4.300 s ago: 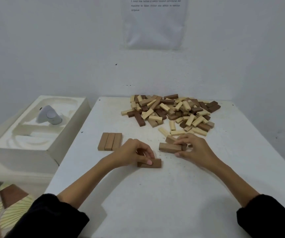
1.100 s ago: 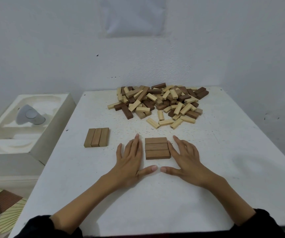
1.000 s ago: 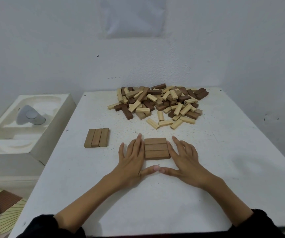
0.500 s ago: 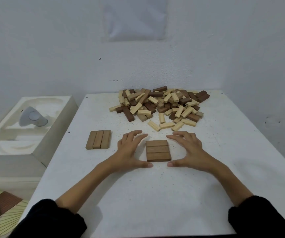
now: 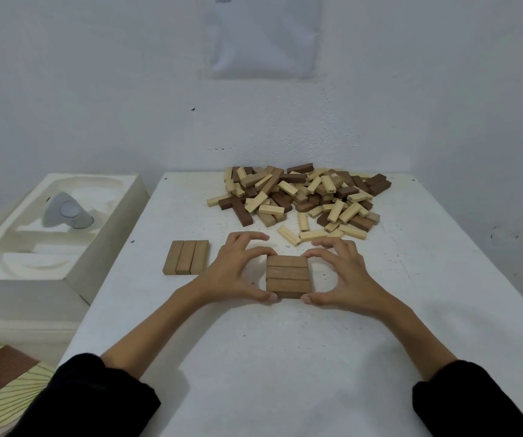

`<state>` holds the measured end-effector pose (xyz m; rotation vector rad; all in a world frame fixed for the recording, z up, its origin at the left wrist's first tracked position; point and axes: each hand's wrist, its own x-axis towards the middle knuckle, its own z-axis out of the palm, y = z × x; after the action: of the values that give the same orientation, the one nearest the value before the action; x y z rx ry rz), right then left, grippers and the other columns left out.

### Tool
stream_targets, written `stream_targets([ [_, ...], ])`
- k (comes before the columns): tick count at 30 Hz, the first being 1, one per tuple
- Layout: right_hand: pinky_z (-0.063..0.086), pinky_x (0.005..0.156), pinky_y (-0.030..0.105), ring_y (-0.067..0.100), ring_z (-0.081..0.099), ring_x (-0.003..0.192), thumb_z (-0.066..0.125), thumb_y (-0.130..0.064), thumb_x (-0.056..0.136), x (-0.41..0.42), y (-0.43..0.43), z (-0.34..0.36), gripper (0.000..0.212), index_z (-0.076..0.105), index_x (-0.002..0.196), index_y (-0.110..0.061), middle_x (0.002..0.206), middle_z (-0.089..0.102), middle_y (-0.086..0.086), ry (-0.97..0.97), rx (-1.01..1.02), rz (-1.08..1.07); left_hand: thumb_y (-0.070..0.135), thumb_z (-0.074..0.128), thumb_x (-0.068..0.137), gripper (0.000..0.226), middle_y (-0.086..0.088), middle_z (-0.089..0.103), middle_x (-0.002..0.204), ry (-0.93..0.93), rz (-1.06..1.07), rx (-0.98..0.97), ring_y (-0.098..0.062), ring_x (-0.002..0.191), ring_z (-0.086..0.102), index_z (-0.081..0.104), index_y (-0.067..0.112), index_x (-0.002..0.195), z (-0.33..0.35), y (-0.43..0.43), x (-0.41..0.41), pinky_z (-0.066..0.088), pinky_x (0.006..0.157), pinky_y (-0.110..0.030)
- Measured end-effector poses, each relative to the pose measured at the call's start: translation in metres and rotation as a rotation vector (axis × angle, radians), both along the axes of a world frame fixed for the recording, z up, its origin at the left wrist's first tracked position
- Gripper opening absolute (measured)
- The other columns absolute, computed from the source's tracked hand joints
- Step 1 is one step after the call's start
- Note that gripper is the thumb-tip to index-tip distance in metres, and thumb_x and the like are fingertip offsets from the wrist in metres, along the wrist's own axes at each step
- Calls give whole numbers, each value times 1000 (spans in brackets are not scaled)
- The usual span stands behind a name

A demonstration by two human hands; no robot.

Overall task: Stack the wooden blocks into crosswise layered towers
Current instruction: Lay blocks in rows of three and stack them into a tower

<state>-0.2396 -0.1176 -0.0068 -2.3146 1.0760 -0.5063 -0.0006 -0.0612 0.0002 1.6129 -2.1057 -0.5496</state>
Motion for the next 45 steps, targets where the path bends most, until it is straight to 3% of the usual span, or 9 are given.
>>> stream_targets([
  [6, 17, 100, 32, -3, 15, 117, 57, -74, 46, 46, -7, 12, 81, 53, 118, -37, 128, 34, -16, -69, -89, 34, 69, 63, 54, 79, 16, 32, 134, -34, 30, -101, -8, 127, 18, 57, 30, 123, 19, 0, 46, 24, 107, -35],
  [10, 15, 95, 27, -1, 17, 116, 54, -75, 46, 86, -11, 16, 86, 54, 121, -33, 132, 37, -9, -90, -106, 71, 70, 64, 51, 82, 14, 31, 133, -50, 67, -73, -7, 125, 16, 57, 30, 122, 29, 3, 81, 21, 105, -30],
  [18, 18, 92, 25, 9, 23, 117, 54, -76, 46, 155, -17, 8, 85, 56, 118, -31, 130, 39, -6, -92, -100, 117, 72, 63, 46, 75, 15, 31, 134, -49, 183, 59, -14, 133, 19, 47, 49, 116, 29, 14, 143, 21, 109, -31],
  [23, 15, 90, 22, 5, 21, 118, 61, -73, 46, 173, -12, 0, 84, 56, 118, -31, 130, 38, -10, -104, -39, 119, 71, 65, 45, 71, 17, 30, 136, -6, 183, 134, 1, 125, 17, 44, 58, 111, 22, 17, 161, 20, 106, -25],
  [27, 15, 93, 25, 2, 18, 118, 66, -69, 49, 175, -10, -7, 80, 55, 119, -32, 131, 37, -11, -104, -23, 114, 89, 61, 38, 72, 20, 29, 136, 15, 159, 163, -1, 129, 16, 44, 70, 106, 13, 17, 167, 18, 105, -25],
  [32, 16, 94, 25, 7, 23, 123, 69, -62, 53, 176, -9, -8, 75, 55, 120, -32, 130, 37, -11, -98, -24, 107, 92, 57, 36, 82, 20, 29, 136, 26, 163, 143, -2, 129, 16, 47, 58, 110, 12, 17, 168, 17, 103, -24],
  [35, 15, 94, 25, 5, 22, 121, 69, -62, 52, 176, -9, -7, 77, 54, 121, -32, 130, 38, -10, -91, -23, 110, 79, 67, 39, 79, 19, 30, 136, 19, 170, 143, -4, 130, 17, 47, 56, 112, 13, 17, 166, 17, 104, -25],
  [39, 13, 93, 23, -1, 18, 115, 57, -76, 45, 175, -7, -8, 89, 51, 123, -33, 129, 36, -13, -75, -11, 119, 69, 69, 46, 72, 16, 32, 138, 15, 170, 147, -9, 133, 18, 47, 53, 114, 9, 17, 165, 20, 107, -29],
  [45, 14, 95, 24, -3, 16, 113, 51, -79, 43, 172, -5, -10, 97, 47, 128, -33, 123, 33, -17, -53, -20, 119, 69, 68, 46, 81, 13, 33, 138, 29, 170, 169, -7, 130, 18, 45, 50, 121, 9, 20, 164, 19, 106, -28],
])
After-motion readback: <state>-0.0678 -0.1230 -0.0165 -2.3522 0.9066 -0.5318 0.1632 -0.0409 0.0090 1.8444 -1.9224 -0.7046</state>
